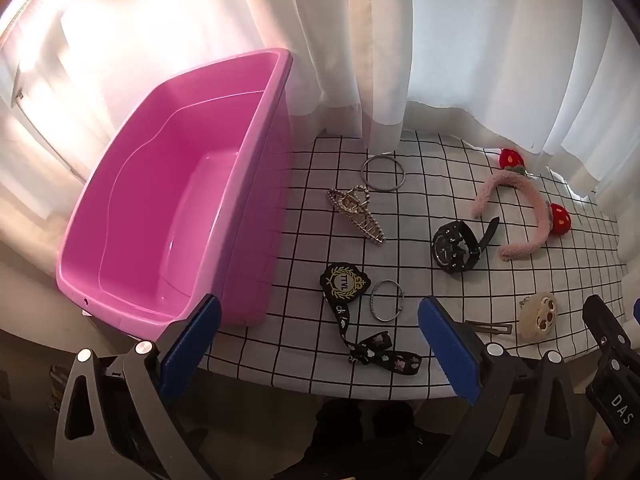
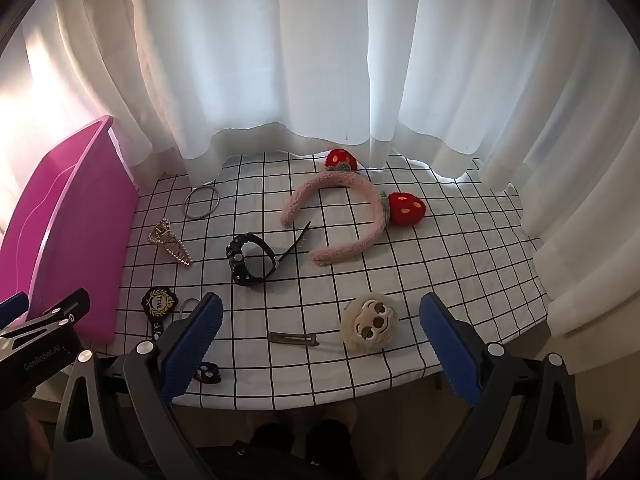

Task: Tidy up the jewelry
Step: 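Move both tools forward over the accessories on the grid table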

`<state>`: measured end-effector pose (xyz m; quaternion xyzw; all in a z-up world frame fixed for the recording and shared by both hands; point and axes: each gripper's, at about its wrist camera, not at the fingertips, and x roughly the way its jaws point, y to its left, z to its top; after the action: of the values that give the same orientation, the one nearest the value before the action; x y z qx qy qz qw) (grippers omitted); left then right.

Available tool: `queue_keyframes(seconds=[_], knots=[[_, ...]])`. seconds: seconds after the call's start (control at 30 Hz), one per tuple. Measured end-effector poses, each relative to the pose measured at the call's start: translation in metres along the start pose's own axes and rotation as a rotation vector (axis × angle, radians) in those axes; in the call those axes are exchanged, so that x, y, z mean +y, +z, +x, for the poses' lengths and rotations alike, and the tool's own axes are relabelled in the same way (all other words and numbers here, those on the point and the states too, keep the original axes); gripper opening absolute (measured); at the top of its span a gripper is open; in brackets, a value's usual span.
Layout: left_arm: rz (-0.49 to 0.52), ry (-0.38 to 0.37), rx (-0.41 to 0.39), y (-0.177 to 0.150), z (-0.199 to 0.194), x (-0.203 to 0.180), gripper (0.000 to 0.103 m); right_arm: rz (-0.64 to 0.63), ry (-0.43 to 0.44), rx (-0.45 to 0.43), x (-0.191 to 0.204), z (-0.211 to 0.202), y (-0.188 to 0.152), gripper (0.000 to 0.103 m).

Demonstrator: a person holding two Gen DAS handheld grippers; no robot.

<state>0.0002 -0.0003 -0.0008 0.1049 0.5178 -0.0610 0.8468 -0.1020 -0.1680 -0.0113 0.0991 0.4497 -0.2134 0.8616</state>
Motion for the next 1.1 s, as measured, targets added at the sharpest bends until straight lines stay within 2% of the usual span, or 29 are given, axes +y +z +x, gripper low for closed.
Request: queue_keyframes(seconds=[0.27, 0.33, 0.47, 0.6, 0.83, 1.1], knots=[[0.005, 0.0, 0.012, 0.012, -0.002, 0.006, 0.097, 0.0, 0.004, -0.003, 0.003, 0.0, -0.001, 0.094], [-0.003, 0.004, -0.011, 0.002, -0.003, 0.003, 0.097, -0.001, 0.003, -0.003, 0.004, 0.0, -0.001, 0.094], [0.002, -0.005, -0.016, 0.003, -0.007, 0.004, 0.097, -0.002, 0.001, -0.003, 0.004, -0.001, 0.0, 0.094], [-0.005, -0.023, -0.006, 0.008, -0.001, 0.011, 0.097, -0.001, 0.001, -0.002, 0.004, -0.001, 0.0, 0.094], [-0.001, -0.01, -0.003, 0.01, 0.0, 0.015, 0.097, -0.003, 0.0, -0.003, 0.002, -0.002, -0.001, 0.094], [-0.017, 0.003, 0.01, -0.001, 0.004, 0.011, 0.097, -0.002, 0.001, -0.004, 0.003, -0.002, -0.001, 0.094]])
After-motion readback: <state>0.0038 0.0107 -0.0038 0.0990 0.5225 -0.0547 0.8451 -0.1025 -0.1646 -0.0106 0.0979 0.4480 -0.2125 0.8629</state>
